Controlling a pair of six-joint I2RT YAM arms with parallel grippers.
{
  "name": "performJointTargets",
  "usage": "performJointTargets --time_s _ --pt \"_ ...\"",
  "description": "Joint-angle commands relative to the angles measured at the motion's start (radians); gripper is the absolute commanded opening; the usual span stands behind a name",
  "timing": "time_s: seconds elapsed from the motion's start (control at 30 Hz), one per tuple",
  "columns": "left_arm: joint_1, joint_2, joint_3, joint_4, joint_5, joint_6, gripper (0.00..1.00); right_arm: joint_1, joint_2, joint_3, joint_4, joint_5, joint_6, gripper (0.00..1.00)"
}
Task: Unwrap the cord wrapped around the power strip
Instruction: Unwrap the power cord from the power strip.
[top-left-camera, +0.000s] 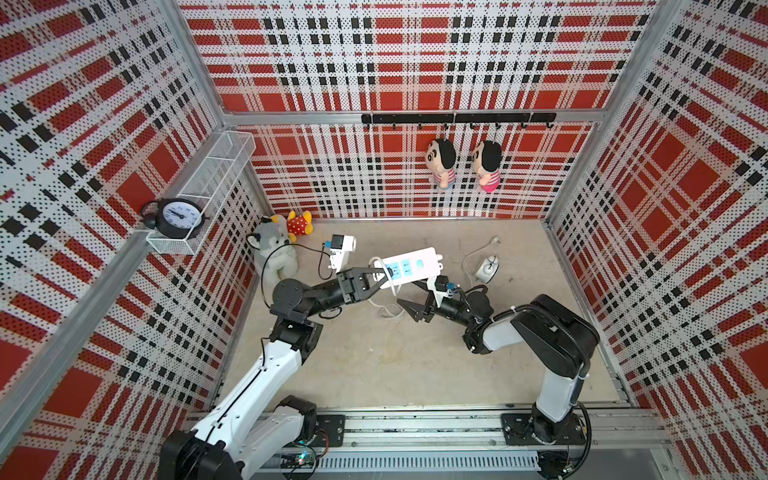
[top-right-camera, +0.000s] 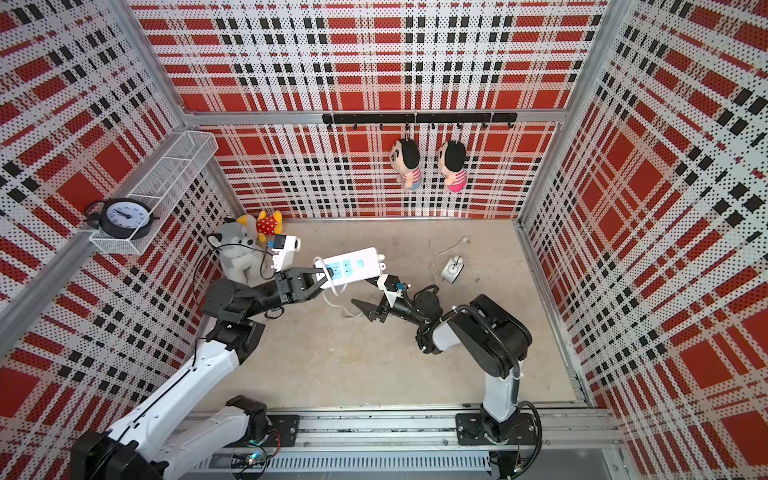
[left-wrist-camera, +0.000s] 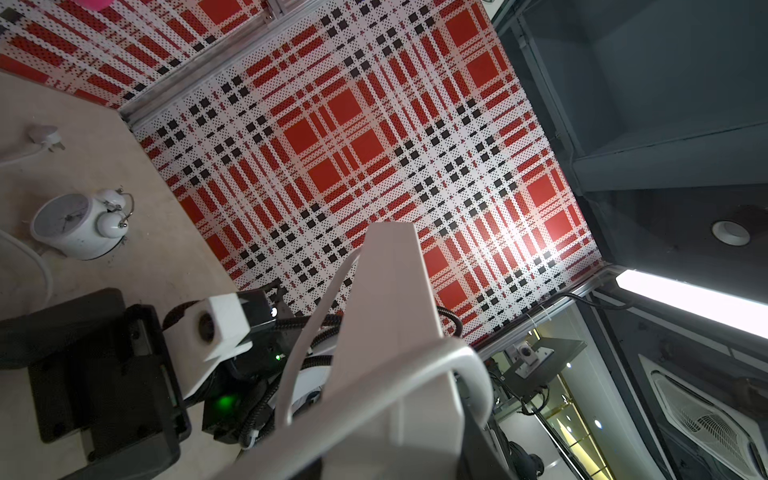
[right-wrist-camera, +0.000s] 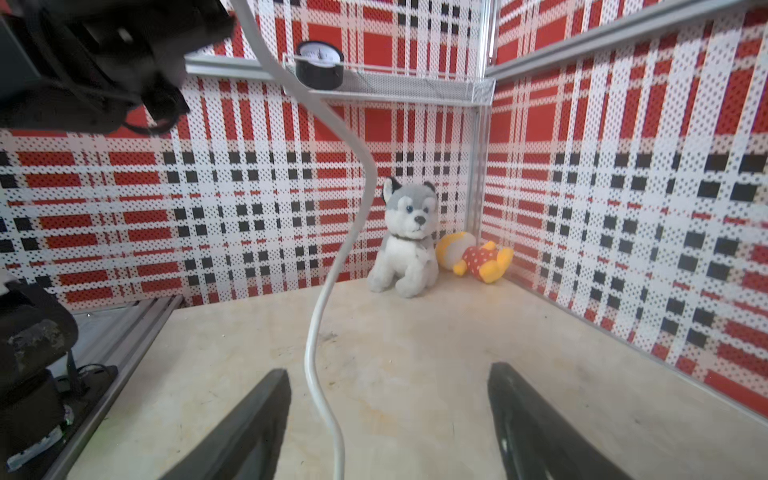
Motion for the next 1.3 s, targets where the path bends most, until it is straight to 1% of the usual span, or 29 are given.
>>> performJointTargets --time_s 0.0,0.1,0.2,0.43,0.5,0.57,0.63,0.7,0.73,0.83,0.9,0.97,1.07,1.17,1.27 --pt "-0.034 0.012 -0.003 0.047 -0.035 0.03 0.0 0.023 -0.037 0.007 0.054 -0.009 0.004 0.79" --pt "-0.066 0.024 -0.001 0.052 -0.044 0.036 0.0 0.047 -0.031 0.045 0.079 -0.014 0.017 0.8" --pt "-0.085 0.026 0.002 0.055 -0.049 0.037 0.0 0.055 0.02 0.108 0.144 -0.033 0.069 0.8" --pt "-0.101 0.023 0.017 0.096 -0.053 0.007 0.0 0.085 0.142 0.286 0.145 -0.07 0.121 0.8" --pt "-0.104 0.021 0.017 0.105 -0.052 -0.001 0.0 0.091 0.162 0.319 0.137 -0.066 0.124 0.79" --pt "-0.106 0.018 0.013 0.113 -0.051 -0.007 0.0 0.092 0.178 0.347 0.133 -0.062 0.127 0.76" --pt "-0.109 0.018 0.01 0.123 -0.049 -0.015 0.0 0.092 0.19 0.379 0.118 -0.064 0.129 0.7" --pt "-0.11 0.018 0.01 0.13 -0.047 -0.021 0.0 0.092 0.203 0.41 0.097 -0.067 0.126 0.61" --pt "-0.11 0.016 0.01 0.135 -0.046 -0.025 0.0 0.092 0.207 0.423 0.09 -0.064 0.124 0.52" --pt "-0.11 0.008 0.007 0.137 -0.043 -0.033 0.0 0.083 0.215 0.44 0.059 -0.032 0.099 0.18" --pt "-0.11 -0.012 -0.005 0.137 -0.036 -0.047 0.0 0.067 0.214 0.444 0.05 -0.02 0.099 0.01" --pt "-0.106 -0.04 -0.023 0.13 -0.022 -0.055 0.0 0.044 0.203 0.447 0.049 -0.015 0.1 0.0" --pt "-0.093 -0.091 -0.055 0.074 -0.004 -0.042 0.0 -0.001 0.178 0.473 0.013 -0.023 0.095 0.0" --pt "-0.069 -0.135 -0.103 -0.006 -0.001 -0.002 0.0 -0.049 0.145 0.523 -0.07 -0.043 0.067 0.0" --pt "-0.025 -0.164 -0.158 -0.018 0.0 0.0 0.0 -0.092 0.088 0.539 -0.142 -0.056 0.02 0.0"
